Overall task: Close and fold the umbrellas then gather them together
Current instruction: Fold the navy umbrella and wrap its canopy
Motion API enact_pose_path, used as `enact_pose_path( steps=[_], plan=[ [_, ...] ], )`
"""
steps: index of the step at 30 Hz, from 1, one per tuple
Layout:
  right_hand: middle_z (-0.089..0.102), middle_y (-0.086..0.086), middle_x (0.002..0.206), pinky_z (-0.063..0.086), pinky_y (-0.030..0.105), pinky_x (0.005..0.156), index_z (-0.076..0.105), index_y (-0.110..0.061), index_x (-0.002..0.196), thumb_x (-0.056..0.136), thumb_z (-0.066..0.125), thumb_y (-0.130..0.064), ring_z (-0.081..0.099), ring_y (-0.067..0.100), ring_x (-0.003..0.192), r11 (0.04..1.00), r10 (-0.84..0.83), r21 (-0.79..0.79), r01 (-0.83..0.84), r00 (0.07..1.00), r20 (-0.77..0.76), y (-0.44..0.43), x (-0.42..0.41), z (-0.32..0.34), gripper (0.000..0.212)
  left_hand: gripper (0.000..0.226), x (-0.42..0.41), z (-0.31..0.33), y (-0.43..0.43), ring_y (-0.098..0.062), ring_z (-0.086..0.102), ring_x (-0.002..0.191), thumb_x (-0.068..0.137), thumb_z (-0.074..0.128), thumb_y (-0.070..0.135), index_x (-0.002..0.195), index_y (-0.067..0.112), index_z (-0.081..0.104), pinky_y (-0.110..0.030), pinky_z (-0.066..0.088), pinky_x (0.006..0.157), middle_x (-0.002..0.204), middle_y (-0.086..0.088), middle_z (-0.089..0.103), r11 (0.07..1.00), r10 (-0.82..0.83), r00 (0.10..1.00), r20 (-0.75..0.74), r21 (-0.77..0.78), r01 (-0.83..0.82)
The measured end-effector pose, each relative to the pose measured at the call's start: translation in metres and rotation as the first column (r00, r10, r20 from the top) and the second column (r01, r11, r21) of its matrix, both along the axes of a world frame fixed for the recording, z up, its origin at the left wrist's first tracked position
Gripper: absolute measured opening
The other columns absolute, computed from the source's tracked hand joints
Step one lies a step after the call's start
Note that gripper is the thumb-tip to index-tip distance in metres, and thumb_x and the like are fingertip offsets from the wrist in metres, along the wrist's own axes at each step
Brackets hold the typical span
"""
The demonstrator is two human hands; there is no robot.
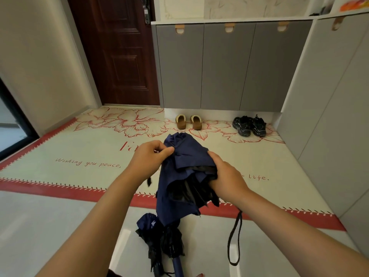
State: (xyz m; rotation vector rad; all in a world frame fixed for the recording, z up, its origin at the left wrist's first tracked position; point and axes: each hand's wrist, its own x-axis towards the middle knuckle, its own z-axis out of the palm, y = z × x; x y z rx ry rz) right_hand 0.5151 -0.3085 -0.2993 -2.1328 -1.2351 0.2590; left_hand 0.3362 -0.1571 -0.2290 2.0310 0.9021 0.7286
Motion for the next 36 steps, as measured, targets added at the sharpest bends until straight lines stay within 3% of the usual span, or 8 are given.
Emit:
enact_pose_path(
  steps=[5, 11, 15, 18, 22, 25, 29, 36],
  plan=[
    [0.063, 0.008, 0.125, 0.052, 0.042, 0.090, 0.031, -0.028, 0.154, 0.084, 0.064, -0.018, 0.062, 0.034, 0.108, 0.994, -0.104, -0.039, 0.100, 0.990, -0.095, 0.002, 0.009, -0.002, 0.078, 0.038, -0.005, 0.004, -0.002, -0.009, 0.049, 0.055, 0.098, 0.056, 0.033, 0.071, 0.007, 0.057, -0.029, 0.041, 0.062, 0.063, -0.001, 0.053, 0.997, -0.073, 0.994, -0.087, -0.023, 0.071],
    [0.068, 0.000, 0.113, 0.052, 0.034, 0.068, 0.047, -0.035, 0.143, 0.079, 0.061, -0.010, 0.065, 0.026, 0.089, 0.989, -0.118, 0.042, 0.140, 0.936, -0.332, 0.002, 0.013, 0.010, 0.070, 0.030, -0.008, -0.012, 0.008, -0.020, 0.042, 0.057, 0.101, 0.053, 0.029, 0.079, 0.009, 0.046, -0.035, 0.051, 0.066, 0.066, -0.007, 0.040, 0.905, -0.167, 0.986, 0.007, -0.396, 0.156],
    [0.070, 0.006, 0.108, 0.048, 0.030, 0.045, 0.050, -0.035, 0.140, 0.076, 0.067, -0.006, 0.064, 0.030, 0.065, 0.988, -0.050, 0.099, 0.118, 0.855, -0.516, 0.002, 0.002, 0.012, 0.072, 0.031, 0.001, -0.041, 0.004, -0.026, 0.059, 0.078, 0.103, 0.047, 0.034, 0.089, 0.008, 0.056, -0.034, 0.054, 0.064, 0.093, -0.016, 0.059, 0.901, -0.147, 0.965, -0.215, -0.431, 0.042],
    [0.073, 0.002, 0.107, 0.059, 0.046, 0.057, 0.051, -0.032, 0.139, 0.079, 0.072, -0.003, 0.073, 0.029, 0.077, 0.985, 0.051, 0.161, 0.061, 0.792, -0.609, 0.000, -0.012, 0.012, 0.070, 0.032, 0.016, -0.050, -0.006, -0.030, 0.067, 0.092, 0.105, 0.042, 0.032, 0.108, 0.006, 0.061, -0.043, 0.059, 0.082, 0.107, -0.019, 0.068, 0.793, -0.104, 0.993, -0.050, -0.606, 0.052],
    [0.058, -0.001, 0.125, 0.060, 0.032, 0.069, 0.021, -0.032, 0.146, 0.083, 0.073, -0.003, 0.068, 0.018, 0.093, 0.987, 0.161, 0.101, -0.125, 0.786, -0.597, -0.004, -0.022, 0.018, 0.086, 0.030, 0.033, -0.050, -0.021, -0.031, 0.069, 0.104, 0.105, 0.039, 0.018, 0.121, 0.011, 0.063, -0.042, 0.060, 0.080, 0.115, -0.013, 0.072, 0.670, 0.048, 0.975, 0.218, -0.731, 0.131],
    [0.049, -0.010, 0.132, 0.056, 0.034, 0.095, 0.008, -0.037, 0.149, 0.076, 0.082, -0.013, 0.061, 0.012, 0.113, 0.965, 0.226, -0.012, -0.263, 0.849, -0.479, -0.010, -0.025, 0.024, 0.107, 0.032, 0.037, -0.047, -0.023, -0.031, 0.068, 0.091, 0.105, 0.036, 0.015, 0.113, 0.007, 0.065, -0.036, 0.054, 0.069, 0.103, -0.016, 0.071, 0.624, 0.224, 0.932, 0.285, -0.777, 0.087],
    [0.045, -0.008, 0.141, 0.052, 0.031, 0.096, -0.004, -0.048, 0.154, 0.067, 0.085, -0.019, 0.056, 0.018, 0.120, 0.958, 0.204, -0.115, -0.263, 0.907, -0.369, -0.011, -0.034, 0.025, 0.127, 0.036, 0.041, -0.041, -0.029, -0.027, 0.066, 0.078, 0.106, 0.033, 0.020, 0.100, 0.008, 0.066, -0.032, 0.051, 0.061, 0.084, -0.012, 0.072, 0.561, 0.294, 0.903, 0.313, -0.821, 0.103],
    [0.050, 0.002, 0.130, 0.055, 0.044, 0.084, 0.007, -0.049, 0.153, 0.071, 0.071, -0.034, 0.061, 0.027, 0.104, 0.998, -0.006, 0.055, 0.014, 0.991, -0.136, 0.001, -0.032, 0.022, 0.105, 0.029, 0.047, -0.023, -0.038, -0.040, 0.065, 0.105, 0.103, 0.048, 0.025, 0.108, -0.002, 0.057, -0.056, 0.055, 0.090, 0.111, -0.026, 0.065, 0.794, 0.165, 0.931, 0.325, -0.603, 0.070]
  ],
)
